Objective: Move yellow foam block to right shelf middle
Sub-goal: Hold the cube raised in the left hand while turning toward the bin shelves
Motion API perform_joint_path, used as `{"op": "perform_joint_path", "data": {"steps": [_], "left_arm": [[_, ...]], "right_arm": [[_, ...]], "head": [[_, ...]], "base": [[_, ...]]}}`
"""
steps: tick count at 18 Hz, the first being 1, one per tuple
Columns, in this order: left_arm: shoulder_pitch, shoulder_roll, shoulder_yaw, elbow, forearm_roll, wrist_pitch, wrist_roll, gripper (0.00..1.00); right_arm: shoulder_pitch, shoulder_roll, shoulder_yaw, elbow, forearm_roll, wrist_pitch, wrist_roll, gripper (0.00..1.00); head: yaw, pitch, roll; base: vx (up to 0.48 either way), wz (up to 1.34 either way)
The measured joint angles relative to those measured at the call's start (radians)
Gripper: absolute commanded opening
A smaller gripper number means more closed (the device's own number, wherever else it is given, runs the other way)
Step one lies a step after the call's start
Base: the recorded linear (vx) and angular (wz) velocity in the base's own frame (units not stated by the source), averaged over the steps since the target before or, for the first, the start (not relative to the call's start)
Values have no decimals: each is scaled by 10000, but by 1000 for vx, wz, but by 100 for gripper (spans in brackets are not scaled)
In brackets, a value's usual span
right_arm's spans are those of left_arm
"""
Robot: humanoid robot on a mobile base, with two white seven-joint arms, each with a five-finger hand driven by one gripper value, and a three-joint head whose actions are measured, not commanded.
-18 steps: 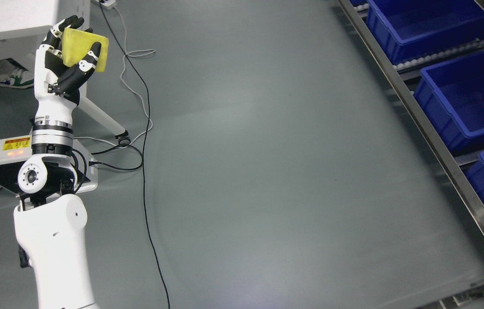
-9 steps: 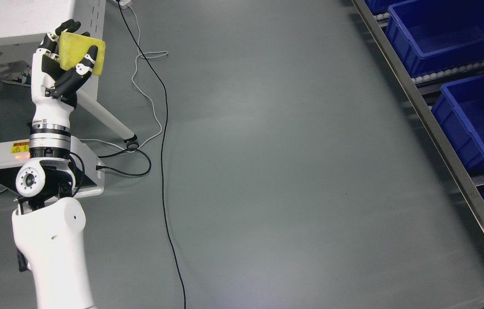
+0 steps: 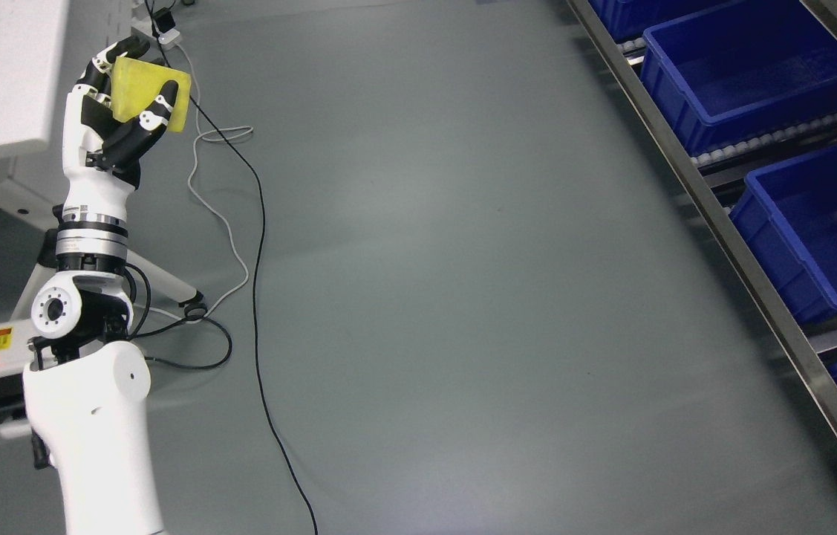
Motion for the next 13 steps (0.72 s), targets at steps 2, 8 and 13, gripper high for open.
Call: {"op": "perform_joint_path", "data": {"steps": [2, 8, 13], "left_arm": [[4, 0, -107, -46, 0, 10, 0, 38], [10, 0, -548, -229, -2, 26, -124, 38], [71, 0, -947, -528, -2, 103, -579, 38]], "right_arm": [[0, 0, 0, 0, 0, 0, 0, 100], [-1, 0, 0, 0, 0, 0, 0, 100], [-1, 0, 0, 0, 0, 0, 0, 100]], "head": [[0, 1, 0], [0, 1, 0], [0, 1, 0]], "base": [[435, -231], [499, -291], [555, -326]]}}
